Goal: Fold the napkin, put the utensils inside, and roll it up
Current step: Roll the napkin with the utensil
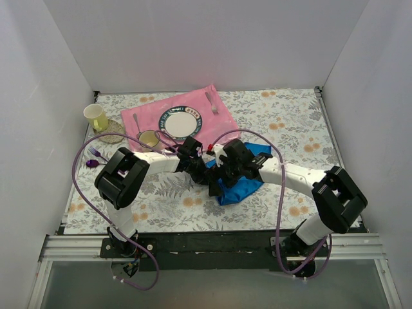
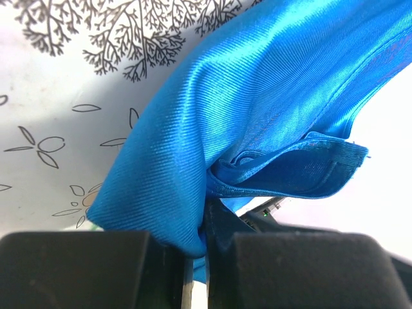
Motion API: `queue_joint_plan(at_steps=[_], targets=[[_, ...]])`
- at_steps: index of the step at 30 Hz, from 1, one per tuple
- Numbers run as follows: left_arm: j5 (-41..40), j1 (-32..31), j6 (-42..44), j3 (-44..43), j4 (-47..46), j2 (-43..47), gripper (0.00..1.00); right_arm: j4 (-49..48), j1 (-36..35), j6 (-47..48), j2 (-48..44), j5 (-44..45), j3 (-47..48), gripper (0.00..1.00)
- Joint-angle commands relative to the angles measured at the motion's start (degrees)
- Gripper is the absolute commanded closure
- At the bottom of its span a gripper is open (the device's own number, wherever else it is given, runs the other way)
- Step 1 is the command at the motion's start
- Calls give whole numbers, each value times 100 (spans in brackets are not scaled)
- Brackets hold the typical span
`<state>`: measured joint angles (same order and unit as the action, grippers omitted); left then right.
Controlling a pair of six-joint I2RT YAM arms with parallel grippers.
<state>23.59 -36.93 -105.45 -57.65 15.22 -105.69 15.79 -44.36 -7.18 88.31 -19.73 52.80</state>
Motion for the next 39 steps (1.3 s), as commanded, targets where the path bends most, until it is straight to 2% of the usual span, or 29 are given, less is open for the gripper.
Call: queue_joint_plan(at_steps=[1, 6, 8, 9, 10, 13, 15, 16, 19, 21, 22, 24, 26, 27, 28, 30, 31, 33, 34, 39], targets=[[40, 19, -37, -89, 174, 4, 100, -357, -415, 15, -130, 855, -208, 1], [66, 19, -72, -62, 156, 66, 100, -437, -977, -73, 19, 1936, -217, 1], [58, 19, -81, -71, 156, 92, 100, -358, -1189, -248, 98, 2610, -200, 6], [75, 19, -90, -62, 148, 92, 100, -357, -1259, -257, 133, 2771, -199, 10], [93, 19, -99, -36, 148, 92, 100, -349, -1407, -310, 151, 2973, -208, 21], [198, 19, -178, 43, 42, 75, 100, -349, -1557, -380, 256, 3501, -191, 38], [224, 19, -204, 61, 25, 92, 100, -305, -1593, -398, 388, 3800, -103, 43], [233, 19, -213, 69, 16, 101, 100, -200, -1628, -407, 441, 3896, -59, 53], [251, 28, -195, 43, 33, 119, 100, -147, -1637, -451, 511, 4195, -15, 56], [268, 28, -195, 26, 33, 110, 100, -173, -1646, -434, 520, 4196, -6, 61], [303, 28, -195, 26, 33, 101, 100, -156, -1637, -416, 529, 4222, 11, 67], [304, 19, -178, 8, 51, 101, 100, -164, -1629, -372, 512, 4118, 20, 77], [225, 28, -12, -36, 138, 101, 100, -182, -1559, -337, 450, 3802, 20, 93], [190, 28, 50, -114, 200, 110, 100, -173, -1523, -311, 450, 3653, 38, 98], [155, 36, 207, -133, 235, 110, 91, -182, -1410, -284, 433, 3286, 20, 99], [84, 54, 358, -176, 288, 136, 81, -295, -1269, -249, 336, 2845, -58, 99], [67, 63, 428, -185, 280, 154, 69, -322, -1112, -240, 310, 2399, -94, 99], [-38, 80, 700, -273, 349, 197, 60, -444, -926, -240, 248, 1992, -199, 99], [-65, 89, 771, -326, 367, 224, 53, -515, -717, -257, 196, 1364, -269, 99], [-188, 186, 1175, -484, 481, 426, 44, -945, 13, -319, 265, 41, -559, 99]])
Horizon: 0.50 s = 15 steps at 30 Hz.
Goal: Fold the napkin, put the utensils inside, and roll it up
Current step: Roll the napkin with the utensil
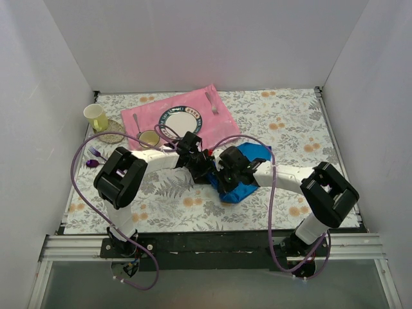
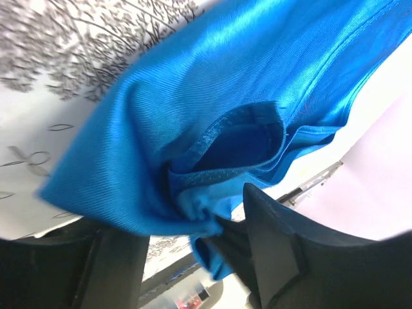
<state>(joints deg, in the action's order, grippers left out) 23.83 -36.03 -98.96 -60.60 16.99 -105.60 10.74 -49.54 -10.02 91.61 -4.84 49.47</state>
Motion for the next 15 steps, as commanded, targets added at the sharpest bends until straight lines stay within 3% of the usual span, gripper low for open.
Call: queue_joint_plan(at_steps=[1, 10, 15], targets=[[-221, 105, 579, -180, 322, 470, 43, -502, 620, -61, -30, -1850, -271, 99], [-397, 351, 1149, 145, 436, 1330, 41, -1399, 1394, -430, 567, -3539, -701, 99], [-450, 351, 1458, 398, 516, 1762, 48, -2277, 1876, -851, 744, -4252, -1123, 99]])
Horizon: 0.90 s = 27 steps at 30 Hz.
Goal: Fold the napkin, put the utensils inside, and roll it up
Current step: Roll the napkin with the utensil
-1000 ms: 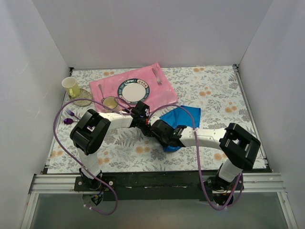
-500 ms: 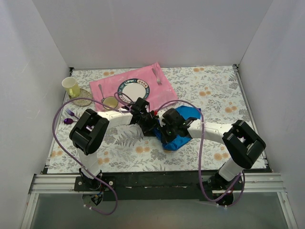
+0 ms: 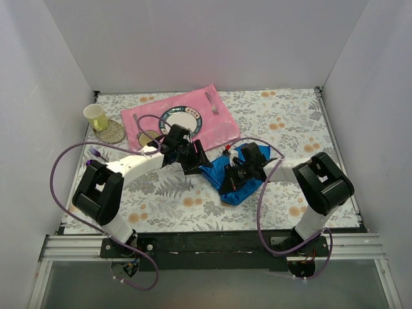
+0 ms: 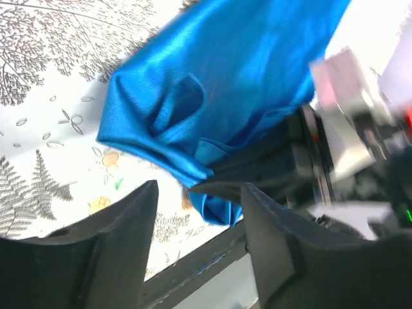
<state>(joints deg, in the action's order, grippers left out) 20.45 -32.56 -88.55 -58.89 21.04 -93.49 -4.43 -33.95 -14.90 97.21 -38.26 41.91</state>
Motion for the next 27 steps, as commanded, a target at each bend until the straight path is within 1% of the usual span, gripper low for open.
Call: queue_joint_plan(at_steps=[1, 3, 4, 7, 8, 10, 13, 20, 22, 27], targets=[[-85, 4, 435, 325, 15, 604, 52, -814, 398, -469, 254, -1077, -411, 99], [82, -5, 471, 501, -73, 666, 60, -928, 582, -505, 334, -1174, -473, 99], [143, 4, 471, 563, -178, 648, 67, -1042, 635, -636, 386, -1314, -517, 99], [380, -5, 462, 695, -511, 517, 74, -1376, 829, -804, 570, -1595, -649, 99], [433, -5, 392, 721, -609, 473, 78, -1472, 855, -848, 597, -1623, -753, 99], [635, -5, 322, 782, -915, 315, 82, -1657, 917, -910, 702, -1728, -833, 99], [829, -40, 137, 827, -1363, 113, 84, -1684, 952, -866, 790, -1729, -878, 99], [1312, -128, -258, 994, -2077, -310, 89, -1597, 996, -796, 852, -1711, -808, 99], [1357, -154, -346, 1011, -2401, -345, 90, -1553, 1005, -761, 861, -1685, -764, 99], [1401, -181, -575, 1055, -2789, -590, 91, -1342, 1005, -637, 852, -1650, -676, 99]])
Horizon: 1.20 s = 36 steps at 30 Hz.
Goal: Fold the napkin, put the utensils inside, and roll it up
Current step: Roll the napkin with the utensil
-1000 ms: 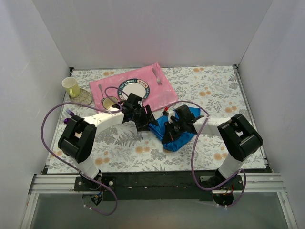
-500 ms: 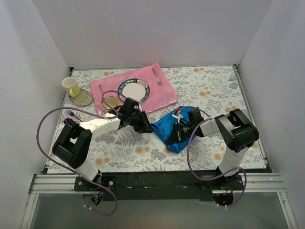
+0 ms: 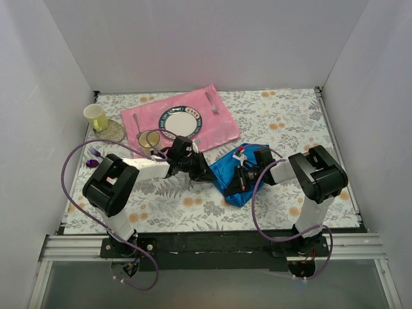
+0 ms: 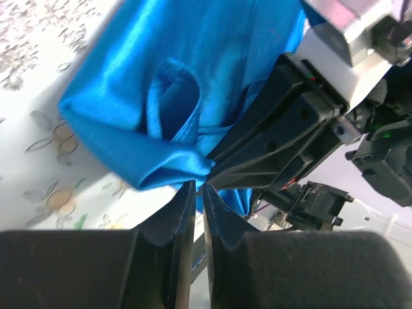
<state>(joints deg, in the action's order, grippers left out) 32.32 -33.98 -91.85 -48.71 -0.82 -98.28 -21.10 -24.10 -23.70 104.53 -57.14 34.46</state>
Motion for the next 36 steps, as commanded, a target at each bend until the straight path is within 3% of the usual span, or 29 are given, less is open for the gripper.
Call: queue_joint_plan(at_steps=[1, 15, 23, 27, 36], targets=[[214, -48, -280, 37, -699, -139, 91, 352, 19, 261, 129, 248, 87, 99], [21, -135, -316, -139, -1113, -956, 94, 659, 10, 392, 6, 274, 166, 99], [-419, -136, -140, -411, -226, -1500, 100, 1678, 19, 920, -187, 599, 632, 98], [-551, -144, -35, -534, 264, -1790, 100, 2634, 10, 1236, -424, 915, 1062, 89], [-683, -144, 211, -438, 398, -2081, 100, 4297, 2, 1930, -890, 1820, 2239, 65]])
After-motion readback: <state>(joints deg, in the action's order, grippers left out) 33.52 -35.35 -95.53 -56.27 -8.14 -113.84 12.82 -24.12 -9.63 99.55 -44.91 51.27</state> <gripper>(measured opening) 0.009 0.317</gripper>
